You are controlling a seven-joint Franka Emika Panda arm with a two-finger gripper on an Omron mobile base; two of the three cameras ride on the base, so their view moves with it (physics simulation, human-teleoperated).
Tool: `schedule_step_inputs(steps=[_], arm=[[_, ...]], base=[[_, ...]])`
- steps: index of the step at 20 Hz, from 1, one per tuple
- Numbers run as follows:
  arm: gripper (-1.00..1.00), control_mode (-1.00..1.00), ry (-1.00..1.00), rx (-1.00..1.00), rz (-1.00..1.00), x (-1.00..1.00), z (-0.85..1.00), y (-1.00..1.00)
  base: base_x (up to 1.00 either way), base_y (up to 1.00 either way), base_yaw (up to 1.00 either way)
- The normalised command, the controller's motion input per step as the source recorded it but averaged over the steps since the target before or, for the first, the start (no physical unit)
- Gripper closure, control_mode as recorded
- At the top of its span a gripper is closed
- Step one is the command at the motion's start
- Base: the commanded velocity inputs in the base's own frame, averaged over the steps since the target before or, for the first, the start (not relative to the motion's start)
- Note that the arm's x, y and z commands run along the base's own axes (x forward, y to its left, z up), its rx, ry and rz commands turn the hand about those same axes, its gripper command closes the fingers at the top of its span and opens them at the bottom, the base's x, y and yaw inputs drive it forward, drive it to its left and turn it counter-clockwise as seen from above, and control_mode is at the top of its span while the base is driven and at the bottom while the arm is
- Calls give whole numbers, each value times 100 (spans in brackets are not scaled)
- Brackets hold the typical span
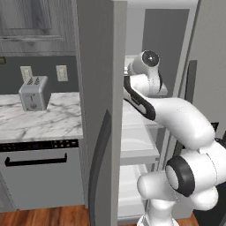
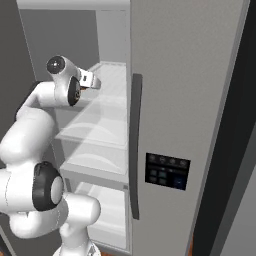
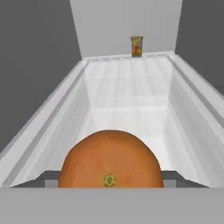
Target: Pick the tangerine and mango from the fridge and place them on the plate next to the blender to make a fruit smoothie.
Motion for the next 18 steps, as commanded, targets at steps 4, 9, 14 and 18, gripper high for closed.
schedule_step_inputs(steps=[4,9,14,18], arm=[[100,-100,-3,5,-8,-100,80,-36],[100,-100,1,4,-4,-100,50,-39],[100,-100,13,0,-2,-100,-5,-30],[100,-100,22,-5,0,-100,-56,-6]], base=[[0,0,0],[0,0,0],[0,0,0],[0,0,0]])
